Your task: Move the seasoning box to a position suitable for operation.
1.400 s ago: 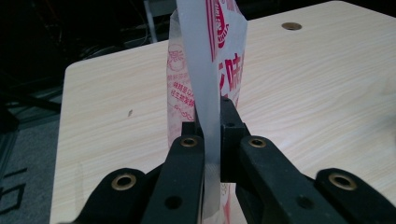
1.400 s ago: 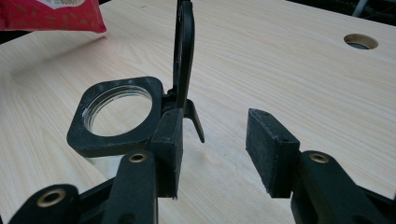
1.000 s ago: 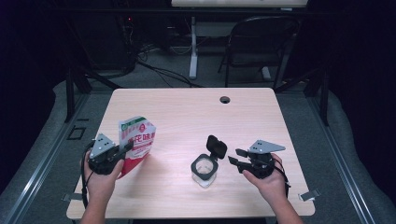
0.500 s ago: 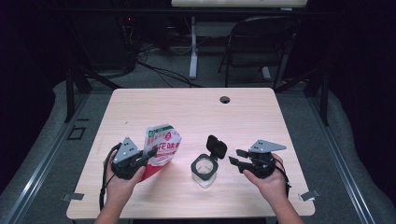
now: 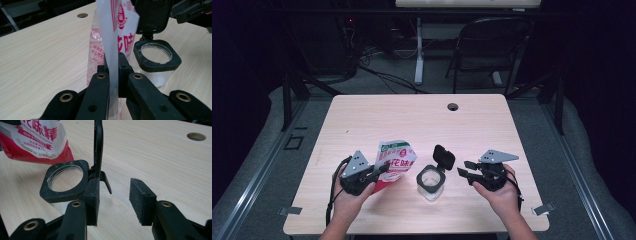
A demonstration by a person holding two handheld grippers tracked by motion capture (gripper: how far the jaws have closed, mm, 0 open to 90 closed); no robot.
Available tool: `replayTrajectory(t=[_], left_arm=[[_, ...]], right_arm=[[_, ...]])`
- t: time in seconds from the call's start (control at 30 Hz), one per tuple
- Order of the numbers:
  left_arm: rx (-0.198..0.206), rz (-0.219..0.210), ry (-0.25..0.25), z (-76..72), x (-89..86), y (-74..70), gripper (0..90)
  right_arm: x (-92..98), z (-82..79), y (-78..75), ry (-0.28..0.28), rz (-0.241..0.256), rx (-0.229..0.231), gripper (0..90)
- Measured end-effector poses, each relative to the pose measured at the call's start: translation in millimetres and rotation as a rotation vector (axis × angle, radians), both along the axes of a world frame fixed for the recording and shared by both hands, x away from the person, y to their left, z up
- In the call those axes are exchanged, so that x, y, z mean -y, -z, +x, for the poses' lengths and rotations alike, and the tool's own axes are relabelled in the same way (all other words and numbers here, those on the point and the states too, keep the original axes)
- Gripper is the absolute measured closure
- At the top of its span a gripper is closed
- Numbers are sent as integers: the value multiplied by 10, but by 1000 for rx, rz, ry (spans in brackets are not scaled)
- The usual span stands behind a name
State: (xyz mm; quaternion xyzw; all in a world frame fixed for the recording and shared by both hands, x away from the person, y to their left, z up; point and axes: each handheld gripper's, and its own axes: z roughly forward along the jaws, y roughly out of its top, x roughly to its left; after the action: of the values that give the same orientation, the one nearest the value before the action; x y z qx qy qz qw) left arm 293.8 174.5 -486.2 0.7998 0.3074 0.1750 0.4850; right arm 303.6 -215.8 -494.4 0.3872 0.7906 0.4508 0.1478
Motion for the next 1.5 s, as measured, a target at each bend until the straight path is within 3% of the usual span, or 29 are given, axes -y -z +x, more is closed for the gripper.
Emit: replayTrajectory(t=[0.1,0.3,0.47,0.67,0.83,1.1,1.33,1.5], left_arm=[[-9,-8,-1,-8,-8,40,900],[-22,-13,-9,-55,-37,89,900],[-39,-14,-13,-84,-36,135,900],[-58,-13,-19,-103,-57,185,900],[-102,-32,-26,-85,-83,278,900],[-136,-29,-26,-51,-89,355,900],[-152,-21,-22,-42,-69,375,900],[-155,-25,-21,-46,-55,383,900]], right_arm=[[25,-1,-43,-4,5,-7,634],[51,-26,-199,-14,18,28,649],[-15,-53,-355,-65,26,37,644],[-233,-84,-516,-154,31,47,610],[-428,-69,-578,-204,24,49,595],[-782,-11,-517,-281,14,22,587],[-945,46,-450,-318,42,-16,591],[-1037,68,-395,-328,26,-29,593]])
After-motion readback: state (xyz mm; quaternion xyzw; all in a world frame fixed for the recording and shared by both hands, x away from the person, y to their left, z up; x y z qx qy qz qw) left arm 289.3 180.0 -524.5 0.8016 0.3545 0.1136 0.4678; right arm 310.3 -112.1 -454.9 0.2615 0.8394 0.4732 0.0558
